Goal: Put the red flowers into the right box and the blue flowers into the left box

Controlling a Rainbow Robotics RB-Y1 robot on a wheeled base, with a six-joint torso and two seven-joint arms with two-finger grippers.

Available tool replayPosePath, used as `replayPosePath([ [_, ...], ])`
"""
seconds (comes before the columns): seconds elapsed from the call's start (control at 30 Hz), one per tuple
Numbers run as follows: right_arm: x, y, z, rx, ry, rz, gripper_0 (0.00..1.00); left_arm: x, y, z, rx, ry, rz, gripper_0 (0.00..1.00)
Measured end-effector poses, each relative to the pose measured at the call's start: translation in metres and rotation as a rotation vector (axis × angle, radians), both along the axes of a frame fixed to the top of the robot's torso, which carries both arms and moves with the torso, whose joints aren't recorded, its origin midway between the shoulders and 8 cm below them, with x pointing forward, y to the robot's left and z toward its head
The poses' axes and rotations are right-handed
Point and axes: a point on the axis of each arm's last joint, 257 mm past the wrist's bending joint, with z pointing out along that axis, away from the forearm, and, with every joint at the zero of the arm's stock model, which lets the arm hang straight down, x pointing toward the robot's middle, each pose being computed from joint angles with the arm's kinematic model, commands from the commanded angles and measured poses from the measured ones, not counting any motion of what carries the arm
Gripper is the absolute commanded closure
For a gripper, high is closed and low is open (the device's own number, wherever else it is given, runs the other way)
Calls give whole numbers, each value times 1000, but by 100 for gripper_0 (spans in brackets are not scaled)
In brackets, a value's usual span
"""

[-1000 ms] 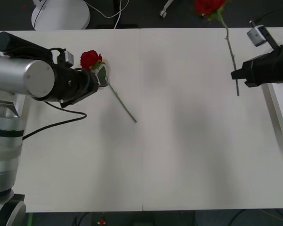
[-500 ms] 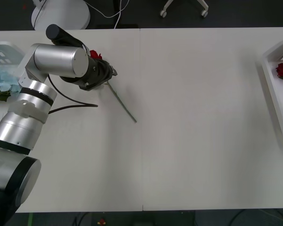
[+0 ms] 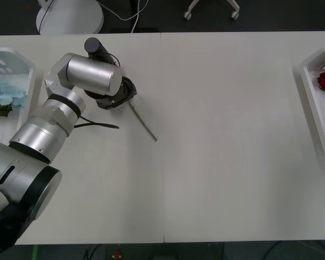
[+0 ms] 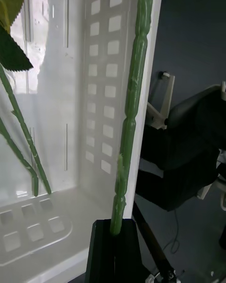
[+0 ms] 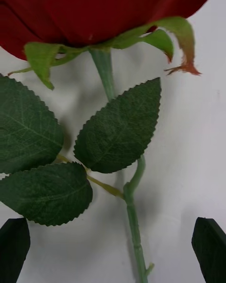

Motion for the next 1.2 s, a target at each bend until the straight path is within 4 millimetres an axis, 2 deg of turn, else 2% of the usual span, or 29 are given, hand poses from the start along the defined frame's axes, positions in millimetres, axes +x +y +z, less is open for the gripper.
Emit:
replayPosePath([
  [0.13, -3, -6, -23, -26, 34, -10, 100, 0, -6, -1, -14, -4, 64, 0],
  [0.33, -2, -7, -38, -61, 62, 4, 100, -6, -6, -14, 72, 0, 51, 0],
  [0.37, -2, -7, -38, -60, 61, 5, 93, -7, -5, -16, 83, 3, 48, 0],
  [0.43, 1, -6, -38, -62, 53, 11, 74, -7, -5, -17, 99, 3, 45, 0],
  [0.47, 2, -7, -37, -65, 47, 14, 68, -8, -6, -17, 102, 5, 45, 0],
  [0.5, 3, -7, -36, -68, 43, 17, 62, -8, -6, -17, 105, 6, 45, 7],
  [0.53, 5, -8, -35, -72, 38, 19, 52, -8, -6, -18, 109, 8, 45, 23],
  [0.57, 5, -9, -35, -76, 33, 20, 48, -8, -4, -18, 116, 11, 46, 35],
  [0.6, 7, -11, -35, -81, 25, 23, 40, -9, -1, -19, 128, 16, 48, 65],
  [0.63, 8, -14, -35, -85, 16, 25, 33, -10, 1, -21, 141, 20, 49, 86],
  [0.7, 10, -19, -37, -90, 3, 27, 24, -14, 7, -24, 168, 36, 53, 97],
  [0.83, 12, -23, -38, -95, -13, 30, 14, -17, 12, -24, 196, 52, 58, 100],
  [0.9, 15, -23, -36, -98, -23, 36, 14, -18, 12, -24, 199, 55, 59, 100],
  [0.93, 16, -22, -36, -95, -30, 40, 9, -18, 12, -24, 200, 55, 59, 100],
  [0.97, 18, -21, -37, -88, -35, 43, 8, -18, 12, -24, 200, 56, 59, 100],
  [1.1, 25, 4, -48, 26, -63, 58, 5, -19, 13, -25, 201, 59, 59, 100],
  [1.2, 25, 30, -53, 111, -41, 71, 4, -20, 11, -26, 192, 63, 59, 100],
])
